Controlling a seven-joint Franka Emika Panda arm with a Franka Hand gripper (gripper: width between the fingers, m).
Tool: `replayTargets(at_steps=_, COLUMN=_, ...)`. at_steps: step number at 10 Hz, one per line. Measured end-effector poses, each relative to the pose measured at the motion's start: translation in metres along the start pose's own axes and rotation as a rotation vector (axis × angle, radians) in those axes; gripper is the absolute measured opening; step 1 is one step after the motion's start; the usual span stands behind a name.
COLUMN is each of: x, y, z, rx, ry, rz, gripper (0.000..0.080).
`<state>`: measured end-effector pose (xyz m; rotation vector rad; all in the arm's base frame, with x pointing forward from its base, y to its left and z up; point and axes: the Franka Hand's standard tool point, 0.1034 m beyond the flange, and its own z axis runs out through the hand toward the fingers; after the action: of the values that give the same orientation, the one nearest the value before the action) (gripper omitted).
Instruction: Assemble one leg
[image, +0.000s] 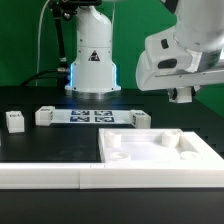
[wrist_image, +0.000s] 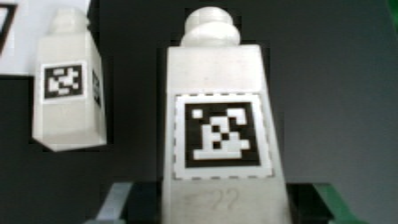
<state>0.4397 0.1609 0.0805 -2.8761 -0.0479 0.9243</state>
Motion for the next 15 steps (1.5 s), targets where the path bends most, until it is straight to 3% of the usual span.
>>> replayTargets(at_steps=2, x=0.004, y=0.008, z=-0.015, rx=0.001, ry=0.150, rz=-0.031, gripper=0.0292)
replayTargets(at_steps=6, x=0.010, y=0.018, z=-0.071, rx=0.002, ry=0.398, rz=-0.059, gripper=0.0292)
replayTargets(at_steps=7, x=0.018, y=0.019, z=-0.073, rx=-0.001, ry=0.504, rz=-0.060, gripper=0.0292)
replayTargets(at_steps=10, x=0.022, y=0.023, z=-0.074, rx=-0.014, ry=0.723, rz=-0.066, gripper=0.0292)
replayTargets(at_steps=11, x=0.026, y=0.027, z=-0.076, rx=-0.025, ry=0.817, rz=-0.081, gripper=0.0292)
replayTargets(at_steps=12, x=0.031, y=0.037, z=-0.077, rx=-0.052, ry=0.899, rz=-0.117, gripper=0.0292)
replayTargets(at_steps=15, x=0.055, y=0.047, z=-0.106, rx=-0.075, ry=1.090, rz=-0.131, gripper=0.0292)
